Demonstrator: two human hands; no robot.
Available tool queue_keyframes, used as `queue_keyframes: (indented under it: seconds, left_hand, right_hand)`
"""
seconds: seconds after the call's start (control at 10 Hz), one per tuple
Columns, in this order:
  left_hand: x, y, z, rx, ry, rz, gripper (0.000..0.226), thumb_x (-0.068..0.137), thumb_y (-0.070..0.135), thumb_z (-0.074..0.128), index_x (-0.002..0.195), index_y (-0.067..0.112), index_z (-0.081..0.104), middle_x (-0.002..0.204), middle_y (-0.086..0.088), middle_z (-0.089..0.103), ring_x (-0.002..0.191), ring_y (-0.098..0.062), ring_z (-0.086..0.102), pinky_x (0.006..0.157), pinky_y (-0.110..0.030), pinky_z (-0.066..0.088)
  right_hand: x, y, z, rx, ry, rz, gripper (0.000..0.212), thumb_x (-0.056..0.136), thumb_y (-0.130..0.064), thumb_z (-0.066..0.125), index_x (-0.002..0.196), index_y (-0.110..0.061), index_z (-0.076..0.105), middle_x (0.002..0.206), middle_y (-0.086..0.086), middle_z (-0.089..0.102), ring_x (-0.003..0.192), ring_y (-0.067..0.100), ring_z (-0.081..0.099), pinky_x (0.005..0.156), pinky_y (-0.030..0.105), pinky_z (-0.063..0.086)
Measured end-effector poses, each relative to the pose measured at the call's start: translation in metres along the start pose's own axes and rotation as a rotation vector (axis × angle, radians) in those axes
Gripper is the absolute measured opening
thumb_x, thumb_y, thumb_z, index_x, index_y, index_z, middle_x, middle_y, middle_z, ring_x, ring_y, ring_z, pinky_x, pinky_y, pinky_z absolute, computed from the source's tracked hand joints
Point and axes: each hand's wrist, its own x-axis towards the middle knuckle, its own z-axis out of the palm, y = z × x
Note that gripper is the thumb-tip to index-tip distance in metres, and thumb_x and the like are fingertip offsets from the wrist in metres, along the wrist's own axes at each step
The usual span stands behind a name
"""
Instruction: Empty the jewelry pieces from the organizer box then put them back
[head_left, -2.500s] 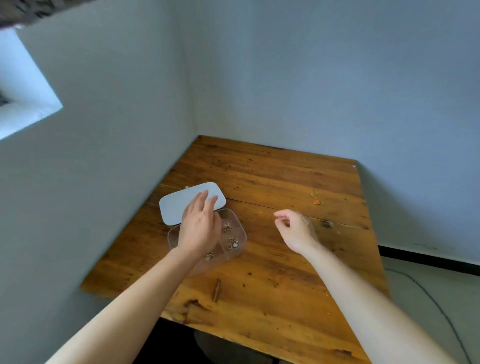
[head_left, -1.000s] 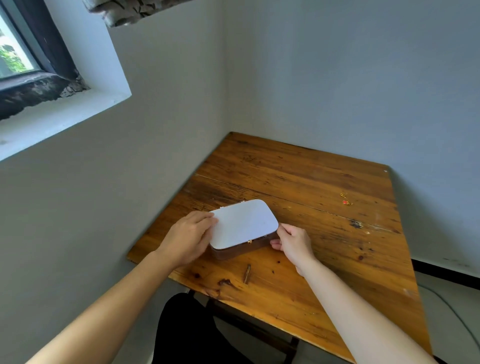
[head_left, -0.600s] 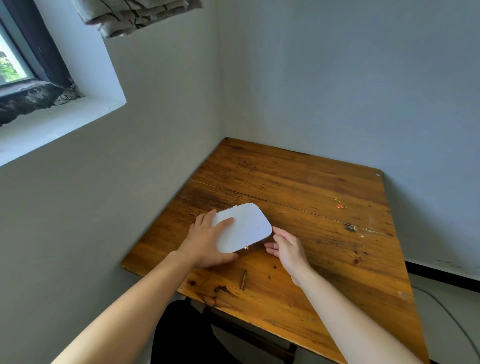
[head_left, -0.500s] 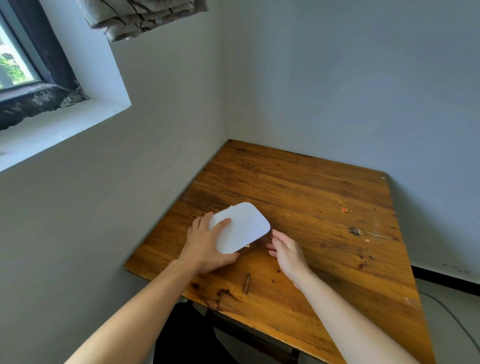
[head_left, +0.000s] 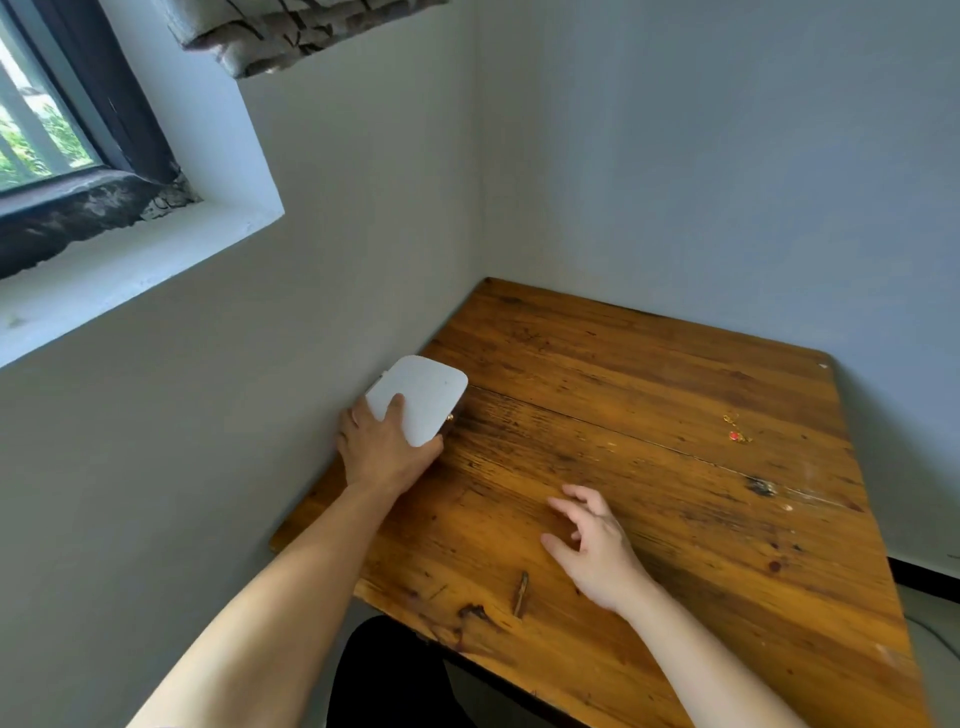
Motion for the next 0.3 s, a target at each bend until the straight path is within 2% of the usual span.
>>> queue_keyframes:
  seconds: [0.2, 0.3]
  left_hand:
    - [0.003, -0.001, 0.0, 0.045, -0.088, 0.008, 0.092, 0.076, 0.08, 0.042, 0.148, 0.031, 0.016, 0.151, -0.02, 0.021, 0.138, -0.043, 0.021, 0.113, -0.057, 0.026]
    - [-0.011, 0.01, -0.007, 0.149, -0.047, 0.057, 0.095, 0.081, 0.081, 0.033, 0.153, 0.026, 0.005, 0.161, -0.022, 0.005, 0.147, -0.045, 0.002, 0.117, -0.06, 0.013]
  right_hand:
    - [-0.001, 0.0, -0.001, -0.014, -0.035, -0.003, 0.056, 0.094, -0.035, 0.064, 0.145, -0.022, 0.046, 0.153, -0.008, 0.027, 0.118, 0.01, 0.049, 0.095, 0.019, 0.046]
    - [0.004, -0.016, -0.014, 0.037, -0.041, 0.031, 0.058, 0.094, -0.036, 0.063, 0.147, -0.022, 0.043, 0.151, -0.005, 0.033, 0.119, 0.007, 0.049, 0.098, 0.022, 0.044]
